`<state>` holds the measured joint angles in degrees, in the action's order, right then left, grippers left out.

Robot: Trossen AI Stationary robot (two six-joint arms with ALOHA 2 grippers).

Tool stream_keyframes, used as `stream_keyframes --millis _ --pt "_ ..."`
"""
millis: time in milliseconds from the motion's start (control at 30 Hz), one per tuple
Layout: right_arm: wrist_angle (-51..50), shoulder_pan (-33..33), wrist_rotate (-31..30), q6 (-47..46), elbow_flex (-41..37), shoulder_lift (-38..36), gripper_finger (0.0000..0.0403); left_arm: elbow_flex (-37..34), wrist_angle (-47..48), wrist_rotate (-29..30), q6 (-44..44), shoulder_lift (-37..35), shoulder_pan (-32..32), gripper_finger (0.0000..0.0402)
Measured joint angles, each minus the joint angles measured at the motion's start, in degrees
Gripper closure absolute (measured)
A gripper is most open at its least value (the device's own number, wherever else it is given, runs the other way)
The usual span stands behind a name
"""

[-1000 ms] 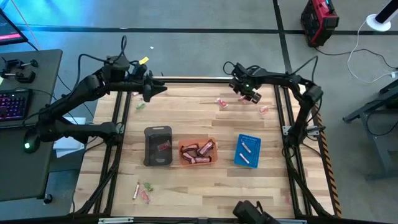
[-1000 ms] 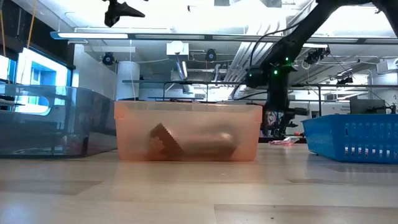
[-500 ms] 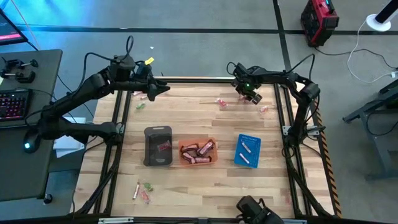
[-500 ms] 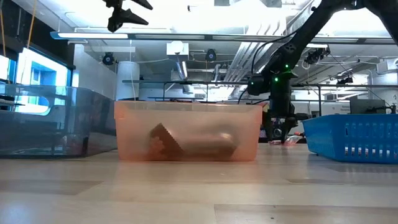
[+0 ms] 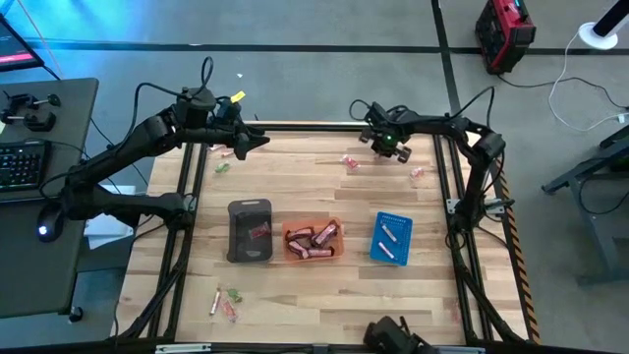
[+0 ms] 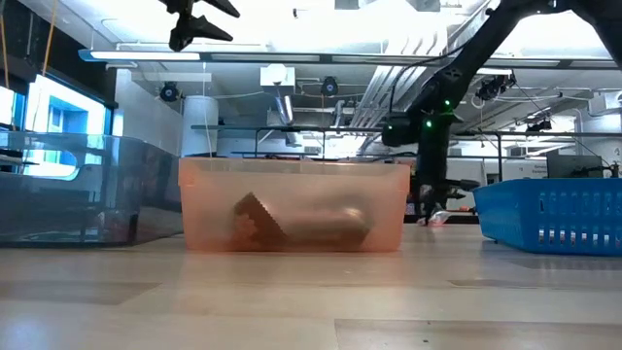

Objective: Sort candy by brand, put in halloween buckets
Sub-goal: Put the white candy stick into the blue bin

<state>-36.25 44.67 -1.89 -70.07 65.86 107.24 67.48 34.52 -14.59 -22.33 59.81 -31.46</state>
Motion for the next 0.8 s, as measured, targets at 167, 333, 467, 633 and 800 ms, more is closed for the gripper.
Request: stream_keyframes --millis 167,333,467,633,800 --pt "-0.37 -3.10 3.90 12.88 1.67 -2.64 0.0388 0.00 0.00 0.00 0.00 -0.02 0.00 0.0202" --pt "-8.92 -7.19 6.82 24.88 1.69 -6.94 0.0390 0.00 0.02 0.00 -0.02 -0.02 0.02 0.0202" --pt "-18.93 -12.48 8.63 34.72 1.67 -11.95 0.0388 0.00 0.02 0.00 0.02 -0.02 0.02 0.0202" --pt "-27.99 -22.42 10.02 35.51 1.67 -20.67 0.0388 0.00 -0.01 0.00 0.52 -0.02 0.02 0.0202" --pt "-33.32 -34.25 13.10 23.21 1.69 -27.18 0.0388 0.00 -0.14 0.00 0.52 -0.02 0.01 0.0202"
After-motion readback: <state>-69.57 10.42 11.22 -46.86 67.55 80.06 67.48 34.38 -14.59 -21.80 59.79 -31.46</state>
